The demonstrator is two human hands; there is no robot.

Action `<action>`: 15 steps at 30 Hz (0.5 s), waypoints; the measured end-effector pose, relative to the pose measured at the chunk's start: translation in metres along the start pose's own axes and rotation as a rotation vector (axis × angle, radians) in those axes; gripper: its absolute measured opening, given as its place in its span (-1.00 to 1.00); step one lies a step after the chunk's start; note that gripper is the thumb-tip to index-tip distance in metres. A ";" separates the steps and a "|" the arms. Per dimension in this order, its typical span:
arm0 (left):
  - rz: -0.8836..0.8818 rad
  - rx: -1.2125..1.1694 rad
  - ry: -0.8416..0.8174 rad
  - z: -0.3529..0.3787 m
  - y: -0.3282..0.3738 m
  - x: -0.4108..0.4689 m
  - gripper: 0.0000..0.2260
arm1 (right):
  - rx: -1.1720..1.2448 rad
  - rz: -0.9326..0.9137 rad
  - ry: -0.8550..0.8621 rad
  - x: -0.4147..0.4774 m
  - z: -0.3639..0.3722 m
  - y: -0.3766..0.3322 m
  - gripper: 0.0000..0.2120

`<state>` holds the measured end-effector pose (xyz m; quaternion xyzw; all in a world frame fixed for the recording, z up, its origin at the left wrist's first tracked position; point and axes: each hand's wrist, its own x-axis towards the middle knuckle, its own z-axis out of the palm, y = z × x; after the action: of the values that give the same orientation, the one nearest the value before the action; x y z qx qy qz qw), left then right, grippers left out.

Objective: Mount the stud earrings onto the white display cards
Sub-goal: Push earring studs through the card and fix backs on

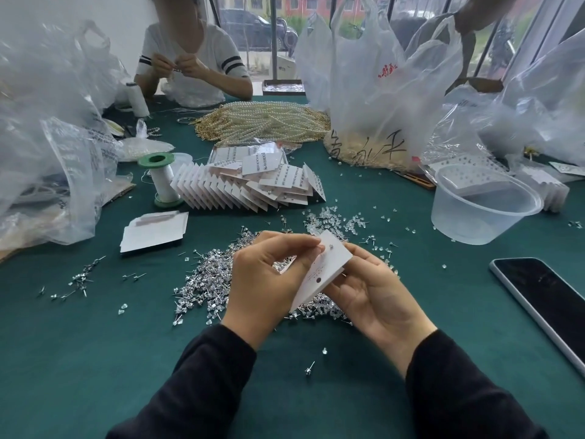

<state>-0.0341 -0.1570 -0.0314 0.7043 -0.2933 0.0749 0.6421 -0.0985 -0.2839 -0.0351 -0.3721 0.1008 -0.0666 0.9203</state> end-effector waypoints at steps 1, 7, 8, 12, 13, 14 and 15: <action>-0.004 -0.016 -0.003 0.000 0.000 0.000 -0.84 | -0.006 0.004 -0.003 0.000 0.000 0.000 -0.83; -0.065 -0.102 -0.030 0.000 0.003 0.000 -0.81 | 0.001 0.029 -0.004 -0.001 0.001 0.000 -0.72; -0.060 -0.085 -0.031 0.000 0.003 0.000 -0.80 | 0.010 0.030 -0.006 -0.001 0.000 0.000 -0.72; -0.016 -0.009 -0.030 0.000 0.002 -0.001 -0.79 | 0.022 0.032 -0.015 -0.001 0.000 0.000 -0.65; -0.002 0.016 -0.027 0.001 0.002 -0.002 -0.79 | 0.032 0.030 -0.015 -0.001 0.000 0.000 -0.61; -0.001 0.029 -0.022 0.001 0.001 -0.002 -0.78 | 0.039 0.028 -0.014 -0.001 0.000 0.000 -0.58; -0.006 0.030 -0.016 0.002 0.001 -0.003 -0.77 | 0.040 0.026 -0.012 -0.001 0.000 0.000 -0.59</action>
<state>-0.0371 -0.1581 -0.0325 0.7154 -0.2952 0.0715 0.6293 -0.0995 -0.2837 -0.0353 -0.3525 0.0987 -0.0542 0.9290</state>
